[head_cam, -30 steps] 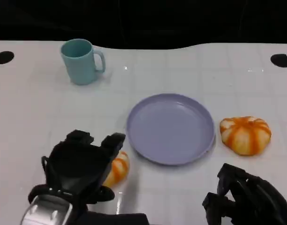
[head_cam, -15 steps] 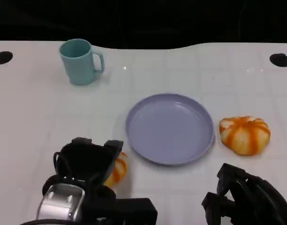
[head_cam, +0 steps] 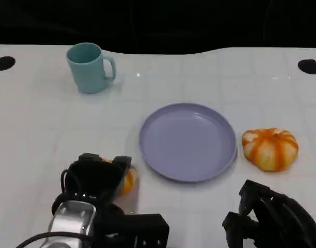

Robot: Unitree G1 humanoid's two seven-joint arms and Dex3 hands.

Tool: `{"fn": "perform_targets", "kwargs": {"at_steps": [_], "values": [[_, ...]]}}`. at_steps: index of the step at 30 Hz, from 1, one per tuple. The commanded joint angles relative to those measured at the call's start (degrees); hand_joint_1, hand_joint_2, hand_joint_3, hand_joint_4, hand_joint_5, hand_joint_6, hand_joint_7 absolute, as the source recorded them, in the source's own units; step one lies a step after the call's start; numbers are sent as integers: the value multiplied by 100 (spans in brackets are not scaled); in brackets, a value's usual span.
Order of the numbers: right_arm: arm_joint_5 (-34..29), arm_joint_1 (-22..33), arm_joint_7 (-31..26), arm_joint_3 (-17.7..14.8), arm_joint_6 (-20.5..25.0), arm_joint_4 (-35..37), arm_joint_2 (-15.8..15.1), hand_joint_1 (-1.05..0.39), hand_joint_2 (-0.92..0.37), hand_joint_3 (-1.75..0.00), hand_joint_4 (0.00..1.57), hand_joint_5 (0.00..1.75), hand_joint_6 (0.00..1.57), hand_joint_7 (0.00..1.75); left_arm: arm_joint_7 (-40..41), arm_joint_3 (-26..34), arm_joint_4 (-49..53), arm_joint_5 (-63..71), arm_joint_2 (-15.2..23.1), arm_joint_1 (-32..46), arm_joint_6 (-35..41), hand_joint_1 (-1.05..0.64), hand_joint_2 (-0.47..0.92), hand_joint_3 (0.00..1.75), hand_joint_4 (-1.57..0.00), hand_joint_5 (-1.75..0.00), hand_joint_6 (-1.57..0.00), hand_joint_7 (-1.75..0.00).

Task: Grasp the bread from the table and place it into the plate.

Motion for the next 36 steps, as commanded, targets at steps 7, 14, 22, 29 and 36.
{"fn": "perform_targets", "kwargs": {"at_steps": [7,14,22,29,36], "values": [[-37,26,-9,-6,-75,-55,-47,-75,-92,-21,89,163,79,140,1356,-147,1310,-474,215,-377,-453,-36,84,0,-80,-47,-65,-5],[-7,15,-1,-13,-38,-47,-53,-75,-92,-20,89,164,79,141,3101,-286,2582,-837,354,-667,-1337,-21,89,2,-76,-137,-97,-3],[15,8,31,-30,-61,-12,-48,-75,-92,-20,89,164,79,141,4561,-573,4082,-1028,332,-1135,-1960,-29,92,13,-78,-171,-118,-40],[-19,2,72,-35,-129,21,-56,-75,-92,-21,89,163,78,141,5776,-720,4858,-1208,273,-1413,-2287,-21,92,15,-81,-175,-60,-174],[-5,13,40,-36,-84,-11,-63,-75,-92,-21,89,164,79,141,6164,-560,4897,-1629,322,-1457,-2853,-17,58,84,-86,-175,-65,-175]]}}
